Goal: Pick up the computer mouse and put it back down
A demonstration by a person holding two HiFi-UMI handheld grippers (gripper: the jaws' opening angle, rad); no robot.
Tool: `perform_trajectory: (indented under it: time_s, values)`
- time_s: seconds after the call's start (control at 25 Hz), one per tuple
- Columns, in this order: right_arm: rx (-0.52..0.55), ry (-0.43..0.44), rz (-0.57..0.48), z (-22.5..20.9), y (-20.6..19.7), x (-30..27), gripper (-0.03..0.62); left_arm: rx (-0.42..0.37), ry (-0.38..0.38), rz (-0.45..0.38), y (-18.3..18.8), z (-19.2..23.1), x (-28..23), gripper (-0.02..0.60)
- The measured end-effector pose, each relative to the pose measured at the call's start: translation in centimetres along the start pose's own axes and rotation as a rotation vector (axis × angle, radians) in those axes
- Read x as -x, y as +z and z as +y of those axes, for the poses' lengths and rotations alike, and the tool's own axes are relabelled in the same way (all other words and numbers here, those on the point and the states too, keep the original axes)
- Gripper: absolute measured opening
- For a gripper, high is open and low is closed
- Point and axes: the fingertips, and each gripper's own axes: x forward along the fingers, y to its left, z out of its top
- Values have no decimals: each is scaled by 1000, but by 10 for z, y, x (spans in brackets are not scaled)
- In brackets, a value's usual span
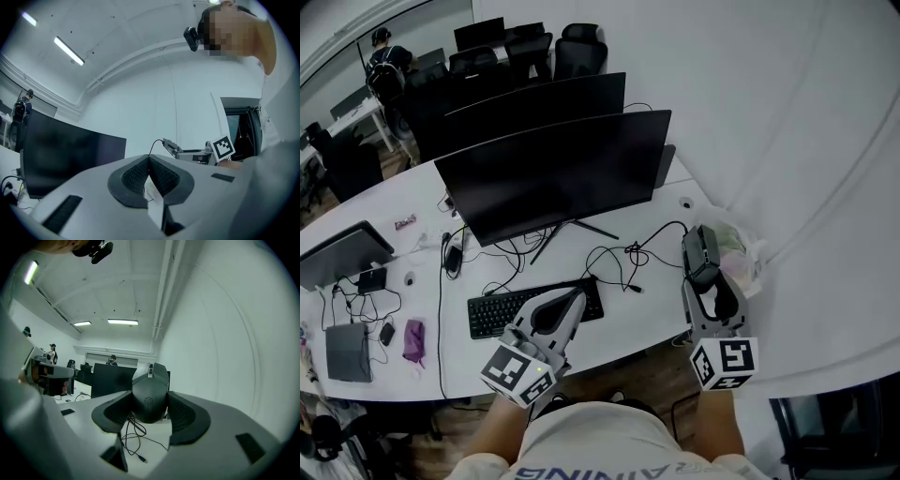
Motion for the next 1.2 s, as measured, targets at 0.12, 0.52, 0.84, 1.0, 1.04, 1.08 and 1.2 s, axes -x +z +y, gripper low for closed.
perform_trajectory:
  time_s: [0.12, 0.52, 0.84, 1.0, 1.04, 1.08, 1.2]
  values:
    - [6, 1, -13, 0, 5, 0, 252, -3, -1, -8, 2, 0, 0, 8]
    - [6, 9, -22, 3, 9, -1, 251, -17, -6, 1, 1, -5, 0, 6]
    - [4, 9, -20, 2, 8, 1, 252, -5, 0, -18, 3, -4, 3, 8]
    - [3, 10, -11, 2, 5, 1, 252, -16, 16, -13, 3, -2, 3, 7]
    - [2, 11, -10, 2, 4, 1, 251, -14, 18, -13, 2, -2, 3, 7]
    - [2, 11, -8, 2, 4, 1, 252, -13, 19, -11, 2, -2, 3, 8]
    - [4, 11, -6, 3, 2, 1, 252, -12, 19, -3, -1, -1, 4, 8]
